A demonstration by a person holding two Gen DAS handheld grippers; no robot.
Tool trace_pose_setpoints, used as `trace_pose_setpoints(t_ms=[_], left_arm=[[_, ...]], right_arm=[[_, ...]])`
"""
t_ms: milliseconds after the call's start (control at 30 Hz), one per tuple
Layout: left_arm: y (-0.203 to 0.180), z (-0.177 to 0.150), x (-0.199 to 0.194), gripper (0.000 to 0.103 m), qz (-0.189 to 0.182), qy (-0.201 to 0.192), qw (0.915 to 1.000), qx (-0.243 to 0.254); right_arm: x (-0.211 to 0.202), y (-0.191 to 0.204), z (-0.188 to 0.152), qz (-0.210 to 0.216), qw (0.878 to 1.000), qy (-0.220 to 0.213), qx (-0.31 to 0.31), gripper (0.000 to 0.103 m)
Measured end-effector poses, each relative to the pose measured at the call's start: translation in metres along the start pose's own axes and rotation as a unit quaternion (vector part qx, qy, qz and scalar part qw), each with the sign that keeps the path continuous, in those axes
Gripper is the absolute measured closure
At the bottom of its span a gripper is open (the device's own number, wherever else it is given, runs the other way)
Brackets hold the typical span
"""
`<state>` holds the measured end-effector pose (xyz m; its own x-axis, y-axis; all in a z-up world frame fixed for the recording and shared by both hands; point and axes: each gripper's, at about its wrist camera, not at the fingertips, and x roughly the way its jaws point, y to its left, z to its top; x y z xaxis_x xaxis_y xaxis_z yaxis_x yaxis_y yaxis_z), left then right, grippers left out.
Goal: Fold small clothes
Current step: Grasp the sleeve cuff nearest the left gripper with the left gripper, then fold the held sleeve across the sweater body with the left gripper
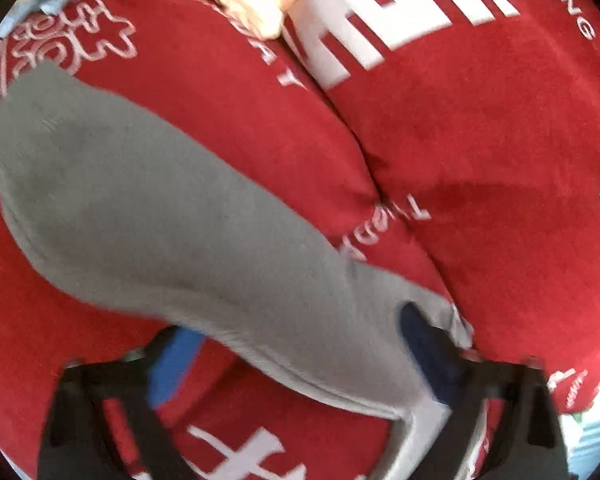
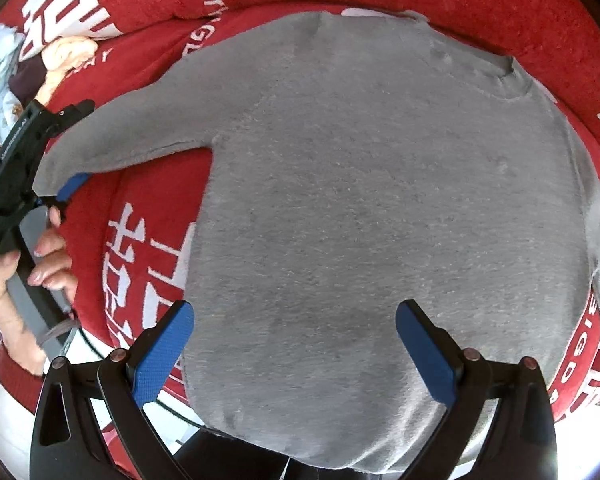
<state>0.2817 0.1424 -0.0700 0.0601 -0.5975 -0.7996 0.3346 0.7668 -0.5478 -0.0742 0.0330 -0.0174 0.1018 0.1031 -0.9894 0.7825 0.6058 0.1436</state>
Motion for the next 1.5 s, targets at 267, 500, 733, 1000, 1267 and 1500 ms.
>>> trace_pose_setpoints(t_ms=[267, 500, 733, 1000, 1267, 1500], left_arm=[[0.001, 0.013, 0.009, 0.096, 0.045, 0.004, 0.9987, 0.023], [-0.073, 0.005, -0.039, 0.096, -0.002, -0.049, 0.9886, 0.142], [-0.203, -0.057, -0.048, 0.096, -0.105, -0.032, 0.9511, 0.288], [-0.280, -0.188, 0.015, 0.097, -0.118, 0.097, 0.9066, 0.393], [-0.260, -0.220, 0.036, 0.096, -0.020, 0.126, 0.8854, 0.447], [-0.221, -0.183, -0.020, 0.023, 0.035, 0.060, 0.9024, 0.425]], right_arm=[[-0.005, -0.013, -0.011, 0.000, 1.000, -0.009, 0.014, 0.002], [-0.007, -0.046, -0.023, 0.004, 0.999, -0.013, 0.038, 0.002], [-0.024, -0.098, -0.027, 0.015, 0.995, -0.035, 0.090, 0.002], [-0.036, -0.180, -0.048, 0.012, 0.982, -0.057, 0.181, 0.002], [-0.024, -0.222, -0.067, 0.003, 0.973, -0.048, 0.224, 0.002], [-0.046, -0.200, -0.030, -0.009, 0.983, -0.095, 0.156, 0.002]])
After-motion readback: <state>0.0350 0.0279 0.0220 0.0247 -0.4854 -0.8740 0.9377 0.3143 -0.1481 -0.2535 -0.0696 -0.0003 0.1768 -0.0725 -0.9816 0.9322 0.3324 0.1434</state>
